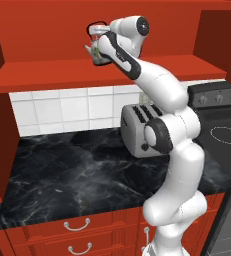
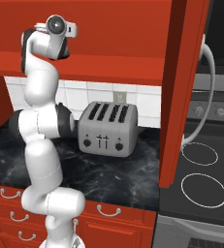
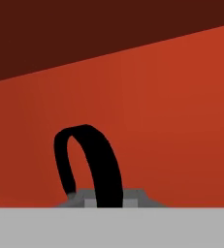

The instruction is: Open the cabinet, pick the kettle from the cabinet, and place it in the sink.

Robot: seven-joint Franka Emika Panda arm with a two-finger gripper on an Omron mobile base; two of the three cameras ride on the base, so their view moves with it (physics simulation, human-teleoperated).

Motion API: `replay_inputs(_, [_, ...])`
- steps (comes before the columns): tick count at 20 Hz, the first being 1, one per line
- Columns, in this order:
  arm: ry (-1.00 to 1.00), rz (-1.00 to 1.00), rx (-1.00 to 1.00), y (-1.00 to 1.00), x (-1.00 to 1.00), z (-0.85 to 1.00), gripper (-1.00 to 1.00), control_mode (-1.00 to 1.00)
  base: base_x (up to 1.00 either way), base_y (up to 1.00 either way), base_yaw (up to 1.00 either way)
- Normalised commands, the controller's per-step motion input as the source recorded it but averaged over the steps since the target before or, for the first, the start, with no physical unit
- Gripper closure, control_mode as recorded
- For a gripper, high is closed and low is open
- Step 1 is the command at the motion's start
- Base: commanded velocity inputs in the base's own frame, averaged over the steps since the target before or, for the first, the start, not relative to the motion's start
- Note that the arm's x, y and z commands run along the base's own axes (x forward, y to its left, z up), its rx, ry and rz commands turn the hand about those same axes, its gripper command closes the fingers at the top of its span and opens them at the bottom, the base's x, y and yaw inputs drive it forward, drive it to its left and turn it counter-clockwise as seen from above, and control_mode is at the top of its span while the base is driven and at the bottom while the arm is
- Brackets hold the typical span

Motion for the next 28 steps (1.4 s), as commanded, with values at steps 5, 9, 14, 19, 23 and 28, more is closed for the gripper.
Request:
replay_inputs(5, [-0.03,-0.02,0.06,-0.04,-0.4,-0.07,1.0,-1.0,0.0,0.0,0.0])
replay_inputs(9, [-0.05,-0.05,0.09,-0.09,-0.48,-0.1,1.0,-1.0,0.0,0.0,0.0])
replay_inputs(14, [-0.17,-0.06,0.11,-0.18,-0.6,-0.05,1.0,-1.0,0.0,0.0,0.0])
replay_inputs(19, [-0.15,-0.06,0.07,-0.22,-0.65,0.03,1.0,-1.0,0.0,0.0,0.0])
replay_inputs(23, [-0.1,-0.03,0.01,-0.22,-0.62,0.11,1.0,-1.0,0.0,0.0,0.0])
replay_inputs(28, [-0.01,-0.01,0.0,-0.22,-0.56,0.15,1.0,-1.0,0.0,0.0,0.0])
